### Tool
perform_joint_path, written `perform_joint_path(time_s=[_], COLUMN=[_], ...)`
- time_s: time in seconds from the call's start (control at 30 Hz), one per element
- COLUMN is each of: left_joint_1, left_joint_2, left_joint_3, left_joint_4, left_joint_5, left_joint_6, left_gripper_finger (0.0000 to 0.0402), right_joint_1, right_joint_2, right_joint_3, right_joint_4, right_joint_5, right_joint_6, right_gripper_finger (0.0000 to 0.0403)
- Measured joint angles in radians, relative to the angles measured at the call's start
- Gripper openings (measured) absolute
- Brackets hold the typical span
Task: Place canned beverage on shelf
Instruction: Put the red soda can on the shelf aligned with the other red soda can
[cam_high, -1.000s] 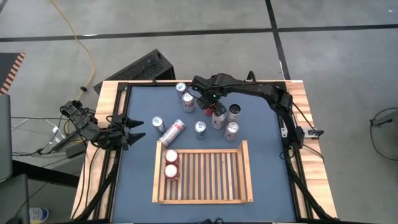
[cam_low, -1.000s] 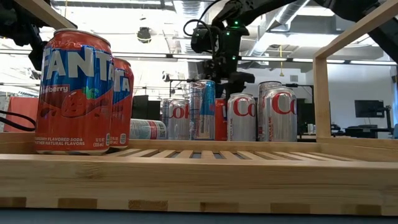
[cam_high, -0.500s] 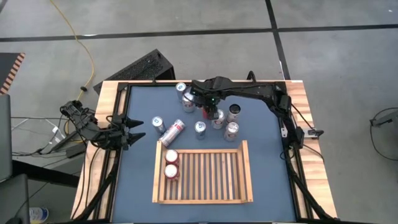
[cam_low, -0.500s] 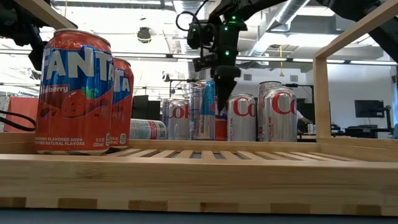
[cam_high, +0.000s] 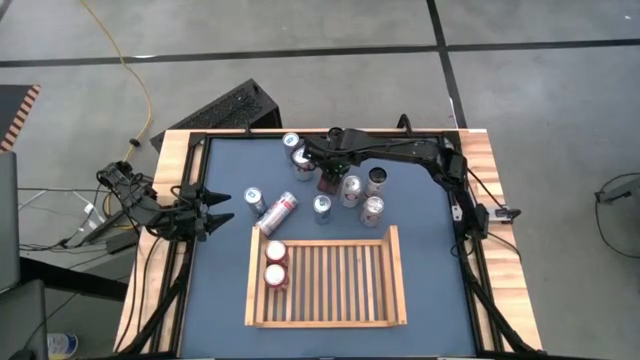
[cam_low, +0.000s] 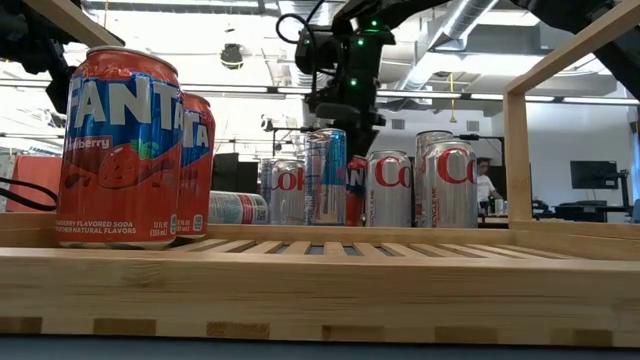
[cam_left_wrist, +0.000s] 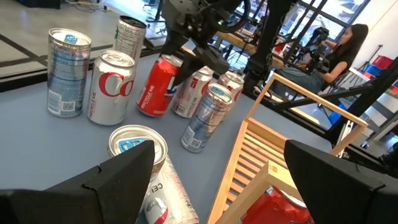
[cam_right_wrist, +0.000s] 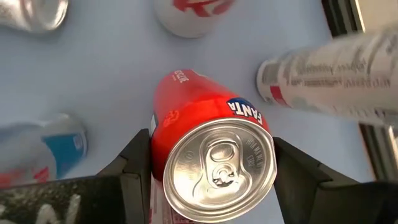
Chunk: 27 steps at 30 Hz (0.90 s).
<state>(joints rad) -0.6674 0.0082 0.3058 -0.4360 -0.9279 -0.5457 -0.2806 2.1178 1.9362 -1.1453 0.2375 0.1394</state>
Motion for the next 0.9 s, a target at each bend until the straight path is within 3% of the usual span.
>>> perform_joint_path(time_s=[0.27,0.63,0.9], left_joint_1=[0.0,0.0,0.0], left_joint_2=[0.0,0.0,0.0], left_joint_3=[0.0,0.0,0.0], left_joint_4=[0.0,0.0,-0.002], left_joint_5=[0.0,0.0,0.005], left_joint_6=[0.0,0.001,0.002], left_gripper_finger=[0.0348,0.0348,0.0348], right_joint_1=[0.016,0.036,0.136], right_joint_2=[0.002,-0.002,-0.115], right_joint_3=[0.05,0.418,0.388], right_joint_4=[-0.048,-0.295,-0.363], right_joint_5=[-0.001,0.019,0.029], right_joint_6=[0.102,0.175,0.302], right_gripper_finger=[0.0215,0.0215,0.0215])
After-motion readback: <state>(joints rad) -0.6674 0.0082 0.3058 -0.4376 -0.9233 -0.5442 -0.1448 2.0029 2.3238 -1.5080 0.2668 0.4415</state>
